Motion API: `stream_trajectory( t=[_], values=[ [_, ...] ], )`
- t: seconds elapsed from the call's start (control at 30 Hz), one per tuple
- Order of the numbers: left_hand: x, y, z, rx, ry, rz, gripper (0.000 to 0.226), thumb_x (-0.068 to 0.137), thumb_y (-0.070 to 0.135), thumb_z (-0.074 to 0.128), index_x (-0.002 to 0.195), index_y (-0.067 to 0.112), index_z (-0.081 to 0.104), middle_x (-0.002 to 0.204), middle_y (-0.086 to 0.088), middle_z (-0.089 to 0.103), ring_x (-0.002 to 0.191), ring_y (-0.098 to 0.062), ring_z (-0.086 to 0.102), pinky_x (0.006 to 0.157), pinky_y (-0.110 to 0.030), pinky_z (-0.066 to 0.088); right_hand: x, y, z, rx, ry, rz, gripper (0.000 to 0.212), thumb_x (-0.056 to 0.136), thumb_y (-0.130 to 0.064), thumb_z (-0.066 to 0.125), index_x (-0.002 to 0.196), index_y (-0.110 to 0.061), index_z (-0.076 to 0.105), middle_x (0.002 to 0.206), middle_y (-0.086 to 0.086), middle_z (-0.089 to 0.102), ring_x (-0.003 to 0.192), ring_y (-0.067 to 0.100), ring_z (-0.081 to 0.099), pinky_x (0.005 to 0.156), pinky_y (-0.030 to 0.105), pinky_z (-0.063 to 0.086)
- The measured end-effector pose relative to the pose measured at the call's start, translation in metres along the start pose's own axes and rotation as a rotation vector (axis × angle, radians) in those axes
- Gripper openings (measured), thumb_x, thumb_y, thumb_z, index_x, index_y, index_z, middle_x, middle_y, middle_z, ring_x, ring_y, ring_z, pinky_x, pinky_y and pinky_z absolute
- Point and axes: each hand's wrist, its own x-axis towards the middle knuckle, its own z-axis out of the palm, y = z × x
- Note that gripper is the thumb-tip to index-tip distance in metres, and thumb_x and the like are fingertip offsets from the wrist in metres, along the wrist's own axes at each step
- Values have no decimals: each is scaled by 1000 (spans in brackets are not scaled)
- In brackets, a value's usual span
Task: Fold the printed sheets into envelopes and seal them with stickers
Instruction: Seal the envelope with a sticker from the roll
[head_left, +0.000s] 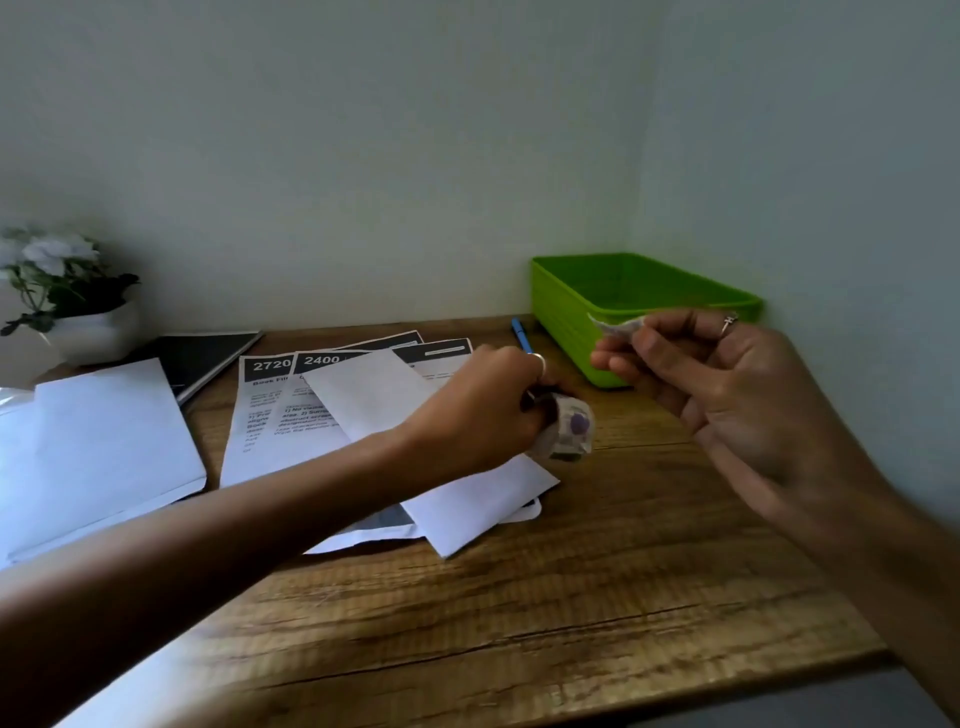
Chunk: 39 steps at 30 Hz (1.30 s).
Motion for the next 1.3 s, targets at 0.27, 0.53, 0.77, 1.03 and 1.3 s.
stream_trajectory(
  t=[0.27,0.53,0.77,1.03,1.3],
  values=[
    [57,6,49,76,-113,-41,21,83,11,60,99,5,72,93,-12,72,82,-19,65,72,-30,52,-8,0,-33,-303,96,-174,13,75,1,69,85,-7,70,92,3,75,90,12,70,76,16,52],
    [74,9,62,-101,-219,-189,17,85,12,59,96,3,70,88,-10,72,41,3,58,57,-20,54,-10,2,-56,-381,137,-166,13,77,3,69,85,-7,70,92,-4,74,88,6,70,75,12,50],
    [71,9,60,-310,-240,-343,27,89,29,61,105,8,68,92,-5,68,49,-4,62,50,-12,49,-10,6,-56,-401,134,-147,15,77,2,69,83,-12,70,91,-6,74,88,6,70,77,13,51],
    [52,2,22,-364,-122,-369,28,93,29,54,102,6,67,99,-14,70,70,-11,68,57,-18,55,-10,5,-57,-490,97,-139,15,77,-4,70,82,-18,71,90,-10,74,87,6,70,78,15,52],
    [-19,-21,-45,20,-28,-336,23,86,37,60,99,21,71,91,6,72,83,-8,67,77,-32,57,-7,7,-34,-670,-98,-90,11,73,-24,69,84,-23,71,86,-10,74,81,5,70,71,19,56]
  ],
)
